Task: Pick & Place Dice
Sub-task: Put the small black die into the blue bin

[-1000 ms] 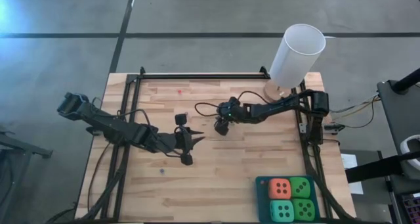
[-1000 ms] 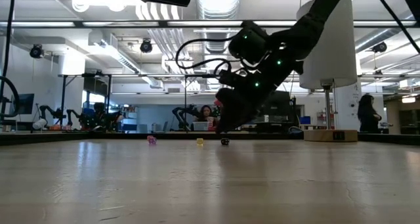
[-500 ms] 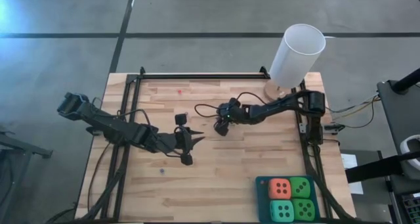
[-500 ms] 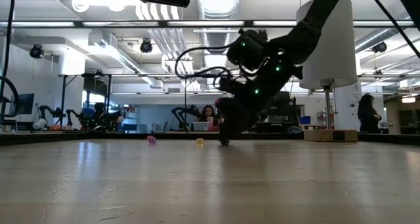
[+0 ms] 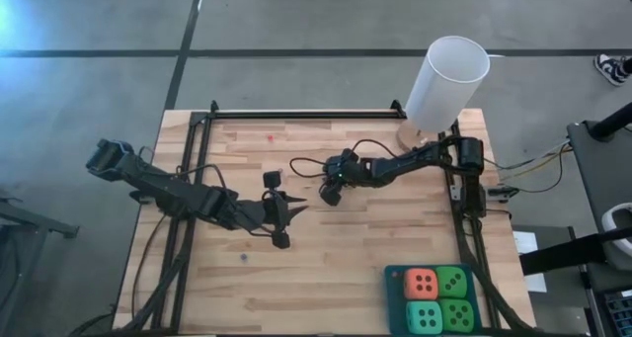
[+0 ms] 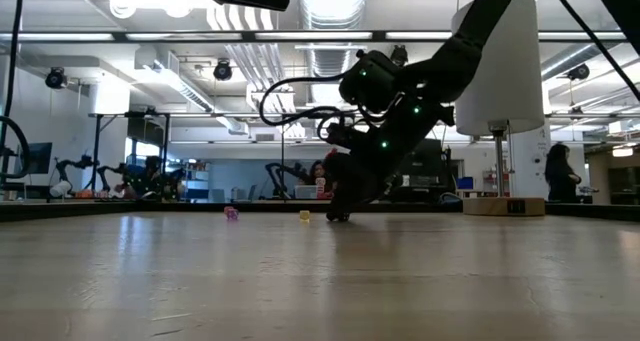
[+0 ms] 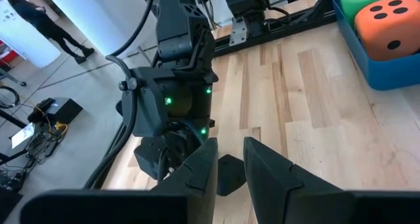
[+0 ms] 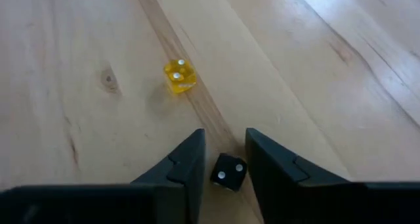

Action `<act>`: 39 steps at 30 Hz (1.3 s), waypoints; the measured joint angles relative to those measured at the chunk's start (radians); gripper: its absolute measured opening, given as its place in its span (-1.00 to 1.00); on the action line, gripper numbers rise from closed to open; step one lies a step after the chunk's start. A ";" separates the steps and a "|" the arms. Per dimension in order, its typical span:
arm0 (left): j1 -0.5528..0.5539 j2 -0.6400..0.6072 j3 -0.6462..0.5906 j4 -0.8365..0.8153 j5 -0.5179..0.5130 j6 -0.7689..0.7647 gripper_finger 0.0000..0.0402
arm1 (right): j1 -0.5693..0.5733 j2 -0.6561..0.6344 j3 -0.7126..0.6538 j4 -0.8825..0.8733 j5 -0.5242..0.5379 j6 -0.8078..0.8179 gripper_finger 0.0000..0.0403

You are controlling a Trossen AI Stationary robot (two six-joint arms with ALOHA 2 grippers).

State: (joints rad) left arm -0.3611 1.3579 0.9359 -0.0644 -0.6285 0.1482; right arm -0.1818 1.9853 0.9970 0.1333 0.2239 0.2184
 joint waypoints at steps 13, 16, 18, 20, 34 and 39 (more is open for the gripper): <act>0.000 0.000 0.000 0.000 0.000 0.000 -0.61 | 0.000 -0.014 -0.003 -0.018 0.000 -0.007 -0.74; 0.000 0.000 0.000 0.000 0.000 -0.001 -0.61 | 0.001 -0.016 -0.003 -0.018 0.002 -0.008 -0.73; 0.000 0.000 0.000 0.000 0.000 -0.001 -0.61 | 0.001 -0.019 -0.004 -0.019 0.003 -0.012 -0.74; 0.000 0.000 0.000 0.000 0.000 -0.003 -0.61 | 0.001 -0.026 -0.005 -0.025 0.004 -0.013 -0.75; 0.000 0.000 0.000 -0.006 0.000 -0.007 -0.61 | 0.035 -0.210 -0.014 -0.133 0.016 -0.041 -0.75; 0.000 0.000 0.000 -0.008 0.000 -0.008 -0.61 | 0.122 -0.331 -0.035 -0.232 0.015 -0.060 -0.75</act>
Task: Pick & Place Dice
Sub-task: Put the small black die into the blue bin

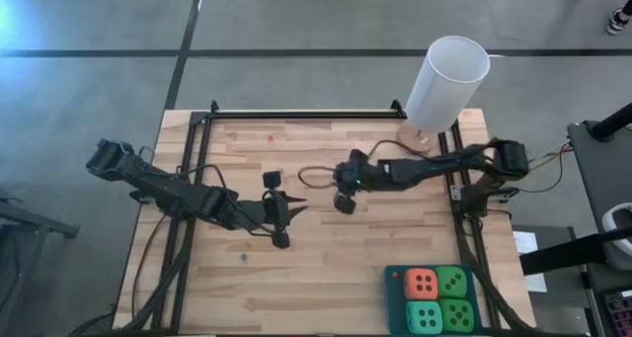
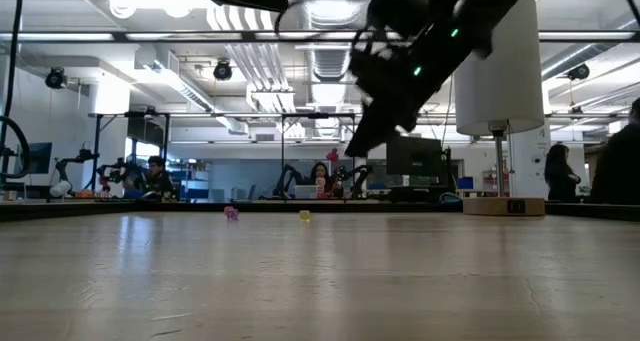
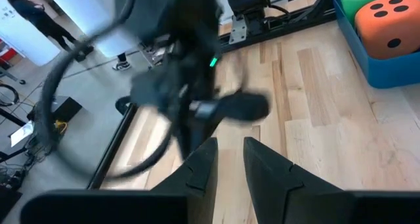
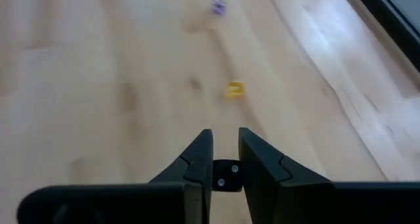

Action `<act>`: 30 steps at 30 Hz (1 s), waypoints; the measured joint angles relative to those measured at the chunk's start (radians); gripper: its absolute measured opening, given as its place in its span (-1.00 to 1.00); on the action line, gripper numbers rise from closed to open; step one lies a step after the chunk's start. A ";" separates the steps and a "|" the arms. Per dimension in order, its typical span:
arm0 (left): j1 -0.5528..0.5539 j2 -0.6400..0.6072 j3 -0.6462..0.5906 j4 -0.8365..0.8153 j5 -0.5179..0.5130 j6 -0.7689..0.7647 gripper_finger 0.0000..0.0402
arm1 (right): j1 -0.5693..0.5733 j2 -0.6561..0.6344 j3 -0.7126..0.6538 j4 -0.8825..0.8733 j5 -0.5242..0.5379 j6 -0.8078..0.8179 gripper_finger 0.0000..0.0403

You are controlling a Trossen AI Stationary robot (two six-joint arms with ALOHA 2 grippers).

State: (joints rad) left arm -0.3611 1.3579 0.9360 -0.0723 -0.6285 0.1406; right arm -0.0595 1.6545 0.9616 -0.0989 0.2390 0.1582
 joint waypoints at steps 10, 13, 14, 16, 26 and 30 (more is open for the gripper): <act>0.000 0.000 0.000 0.001 0.000 0.000 -0.61 | 0.269 -0.270 -0.052 -0.229 -0.001 0.032 -0.74; 0.000 0.000 0.000 0.001 0.000 -0.001 -0.61 | 0.362 -0.321 -0.073 -0.254 -0.001 0.077 -0.74; 0.000 0.000 0.000 0.000 0.000 -0.001 -0.61 | 0.395 -0.336 -0.083 -0.259 -0.001 0.083 -0.74; 0.000 0.000 0.000 0.001 0.000 -0.003 -0.61 | 0.456 -0.365 -0.104 -0.265 -0.003 0.102 -0.74; 0.000 0.000 0.000 0.007 0.000 -0.003 -0.61 | 0.690 -0.434 -0.212 -0.265 -0.023 0.183 -0.73; 0.000 0.000 -0.001 0.008 0.000 -0.007 -0.61 | 0.741 -0.434 -0.234 -0.235 -0.059 0.189 -0.73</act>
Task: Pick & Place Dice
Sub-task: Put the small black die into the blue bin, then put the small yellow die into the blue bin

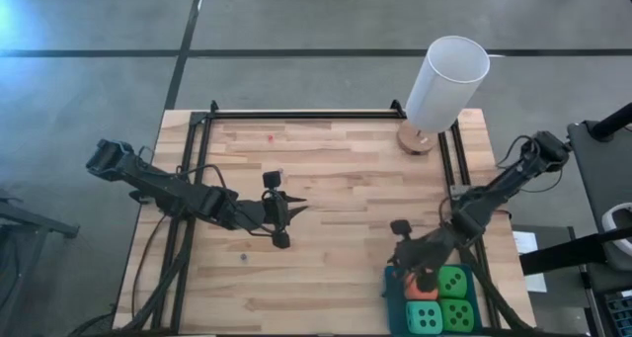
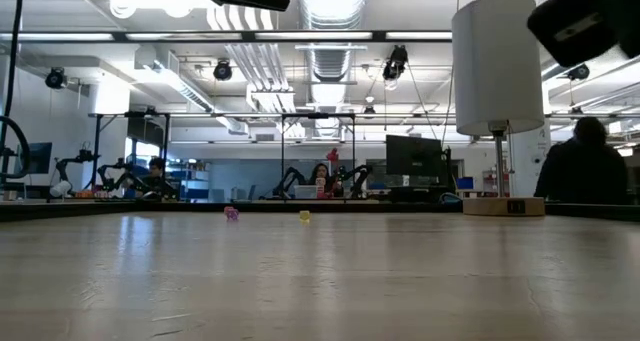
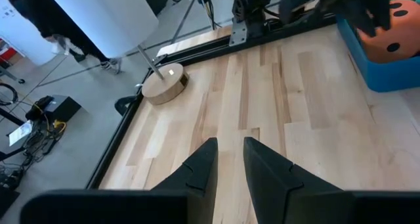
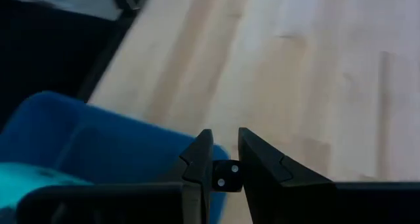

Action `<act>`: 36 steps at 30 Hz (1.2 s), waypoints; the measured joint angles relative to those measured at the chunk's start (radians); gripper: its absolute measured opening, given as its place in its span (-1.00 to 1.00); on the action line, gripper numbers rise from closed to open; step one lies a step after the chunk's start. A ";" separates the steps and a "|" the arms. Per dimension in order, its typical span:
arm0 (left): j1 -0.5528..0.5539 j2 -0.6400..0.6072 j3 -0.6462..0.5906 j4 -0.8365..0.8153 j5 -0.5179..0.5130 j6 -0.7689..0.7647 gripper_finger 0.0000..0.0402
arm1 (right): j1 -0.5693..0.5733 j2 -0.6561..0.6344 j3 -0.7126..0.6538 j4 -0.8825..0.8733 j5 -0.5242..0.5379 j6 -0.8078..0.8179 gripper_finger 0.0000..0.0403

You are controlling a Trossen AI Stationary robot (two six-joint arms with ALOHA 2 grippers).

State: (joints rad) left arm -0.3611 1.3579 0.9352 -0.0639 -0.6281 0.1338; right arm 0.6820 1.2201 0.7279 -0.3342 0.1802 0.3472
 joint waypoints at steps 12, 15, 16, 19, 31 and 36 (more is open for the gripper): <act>0.000 0.000 0.000 0.000 0.000 -0.004 -0.61 | 0.040 0.000 -0.084 0.141 -0.114 -0.014 -0.73; 0.000 0.000 0.000 0.000 0.000 -0.004 -0.61 | 0.040 0.001 -0.086 0.149 -0.122 -0.001 -0.73; 0.000 0.000 0.000 0.000 0.000 -0.004 -0.61 | 0.040 0.001 -0.086 0.157 -0.122 0.002 -0.73; 0.000 0.000 0.000 0.000 0.000 -0.005 -0.61 | 0.040 0.001 -0.086 0.168 -0.121 -0.004 -0.72; 0.000 0.000 0.000 0.000 0.000 -0.005 -0.61 | 0.040 0.001 -0.088 0.169 -0.109 -0.007 -0.39; 0.000 0.000 0.000 0.000 0.000 -0.005 -0.61 | 0.040 0.001 -0.088 0.168 -0.108 -0.022 -0.31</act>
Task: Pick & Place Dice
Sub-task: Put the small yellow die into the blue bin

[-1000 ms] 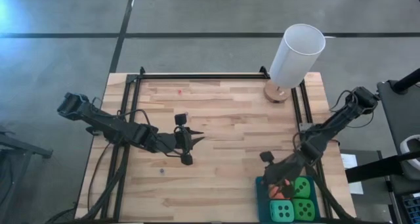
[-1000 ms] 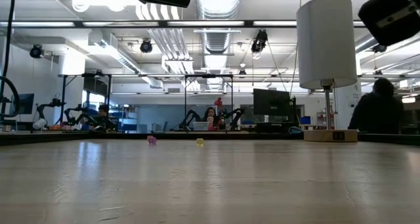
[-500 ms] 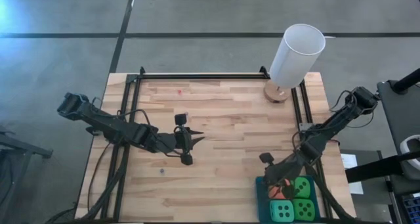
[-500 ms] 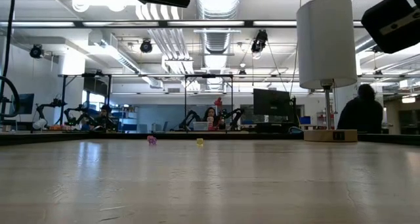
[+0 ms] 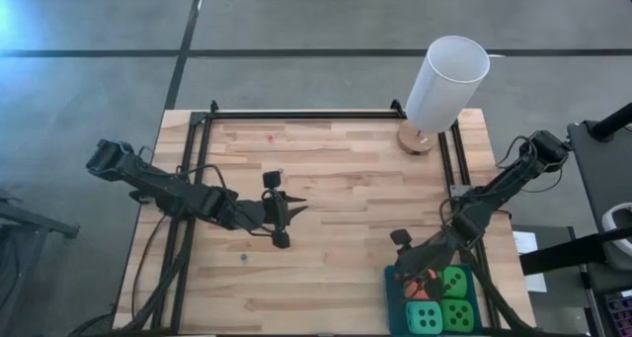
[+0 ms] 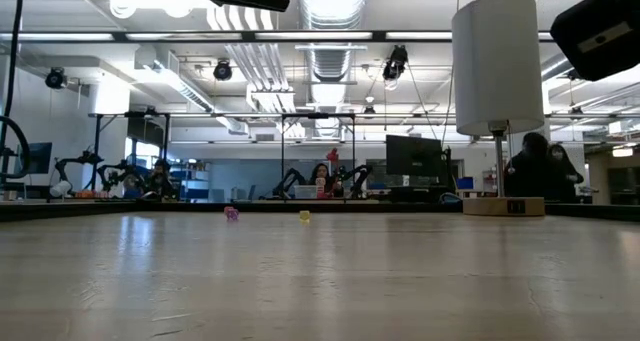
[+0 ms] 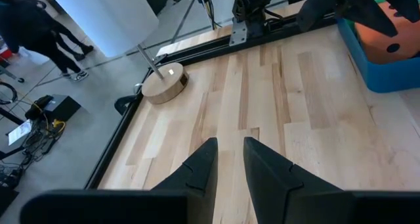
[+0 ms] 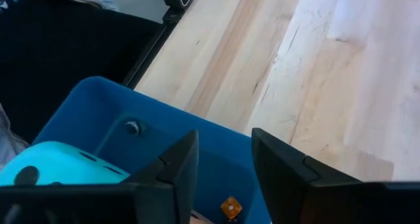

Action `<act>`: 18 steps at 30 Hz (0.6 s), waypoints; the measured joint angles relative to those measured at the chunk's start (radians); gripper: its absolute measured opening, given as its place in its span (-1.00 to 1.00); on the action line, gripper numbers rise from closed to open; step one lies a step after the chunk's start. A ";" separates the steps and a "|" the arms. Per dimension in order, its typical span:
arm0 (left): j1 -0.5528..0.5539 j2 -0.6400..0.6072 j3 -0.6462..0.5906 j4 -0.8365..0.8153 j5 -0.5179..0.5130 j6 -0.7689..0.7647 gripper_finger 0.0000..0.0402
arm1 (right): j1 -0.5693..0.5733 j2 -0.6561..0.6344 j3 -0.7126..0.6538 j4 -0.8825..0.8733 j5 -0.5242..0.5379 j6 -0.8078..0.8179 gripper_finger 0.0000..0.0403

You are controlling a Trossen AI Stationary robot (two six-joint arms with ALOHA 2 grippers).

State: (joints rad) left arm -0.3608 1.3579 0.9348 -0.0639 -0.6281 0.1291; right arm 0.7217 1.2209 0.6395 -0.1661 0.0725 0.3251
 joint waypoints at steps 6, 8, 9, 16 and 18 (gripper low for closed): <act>0.000 0.000 0.000 -0.002 0.000 -0.005 -0.61 | -0.003 0.000 0.010 0.000 0.027 -0.079 -0.32; 0.000 0.000 0.000 -0.006 0.000 -0.008 -0.61 | -0.008 0.000 0.019 -0.001 0.108 -0.136 -0.35; 0.000 0.000 0.000 -0.006 0.000 -0.008 -0.61 | -0.014 0.000 0.026 0.000 0.166 -0.166 -0.36; 0.000 0.000 0.000 -0.007 0.000 -0.018 -0.61 | -0.129 -0.001 0.055 0.063 0.423 -0.226 -0.43; 0.000 0.000 0.000 -0.007 0.000 -0.018 -0.61 | -0.172 0.003 0.053 0.079 0.401 -0.244 -0.44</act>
State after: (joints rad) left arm -0.3603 1.3579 0.9348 -0.0711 -0.6285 0.1108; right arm 0.5497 1.2241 0.6930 -0.0868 0.4735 0.0815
